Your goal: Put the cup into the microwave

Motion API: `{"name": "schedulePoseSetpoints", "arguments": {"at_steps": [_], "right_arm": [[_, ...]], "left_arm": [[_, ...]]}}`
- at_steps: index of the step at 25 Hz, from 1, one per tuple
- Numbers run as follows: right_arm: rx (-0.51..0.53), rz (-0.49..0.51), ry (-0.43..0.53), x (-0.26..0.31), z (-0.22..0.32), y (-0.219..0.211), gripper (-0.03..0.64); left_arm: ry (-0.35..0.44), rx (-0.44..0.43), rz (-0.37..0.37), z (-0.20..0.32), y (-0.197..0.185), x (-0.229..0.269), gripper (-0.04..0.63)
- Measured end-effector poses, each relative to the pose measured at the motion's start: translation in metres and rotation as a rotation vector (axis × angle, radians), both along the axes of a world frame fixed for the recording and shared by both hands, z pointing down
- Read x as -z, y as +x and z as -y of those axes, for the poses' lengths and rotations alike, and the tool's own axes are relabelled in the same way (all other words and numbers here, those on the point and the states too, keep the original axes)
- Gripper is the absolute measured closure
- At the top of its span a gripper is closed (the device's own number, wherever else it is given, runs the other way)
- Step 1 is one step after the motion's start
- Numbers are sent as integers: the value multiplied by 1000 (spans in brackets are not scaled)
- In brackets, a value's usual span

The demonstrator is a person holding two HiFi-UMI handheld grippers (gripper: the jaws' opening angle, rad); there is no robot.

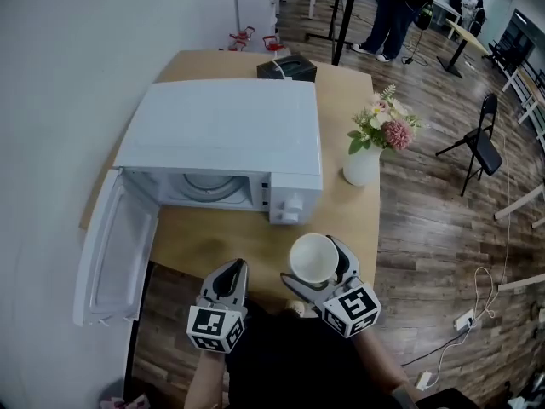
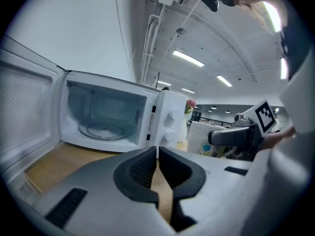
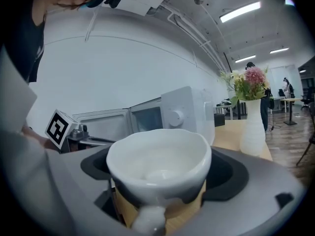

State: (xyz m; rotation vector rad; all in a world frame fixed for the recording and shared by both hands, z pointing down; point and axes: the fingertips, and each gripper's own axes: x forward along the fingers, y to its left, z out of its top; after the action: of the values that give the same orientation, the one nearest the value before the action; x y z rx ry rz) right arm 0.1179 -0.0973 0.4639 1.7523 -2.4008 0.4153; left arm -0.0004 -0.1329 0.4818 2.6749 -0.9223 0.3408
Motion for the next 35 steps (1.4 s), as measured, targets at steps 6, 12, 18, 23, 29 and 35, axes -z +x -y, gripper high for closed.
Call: {"name": "schedulePoseSetpoints", "arguments": {"at_steps": [6, 12, 18, 23, 29, 35], "right_arm": [[66, 17, 7, 7, 19, -34, 103], [151, 56, -20, 3, 37, -68, 103], [250, 54, -37, -2, 52, -101, 103], [296, 79, -50, -3, 64, -122, 103], [343, 66, -36, 1, 84, -141, 103], [339, 63, -2, 9, 108, -151, 103]], "left_arm": [[5, 46, 5, 11, -27, 4, 578], [0, 137, 2, 15, -60, 2, 578], [-13, 243, 8, 14, -95, -2, 578], [-19, 329, 14, 12, -118, -3, 578], [-14, 409, 14, 10, -135, -1, 578], [-17, 457, 15, 9, -144, -3, 578]]}}
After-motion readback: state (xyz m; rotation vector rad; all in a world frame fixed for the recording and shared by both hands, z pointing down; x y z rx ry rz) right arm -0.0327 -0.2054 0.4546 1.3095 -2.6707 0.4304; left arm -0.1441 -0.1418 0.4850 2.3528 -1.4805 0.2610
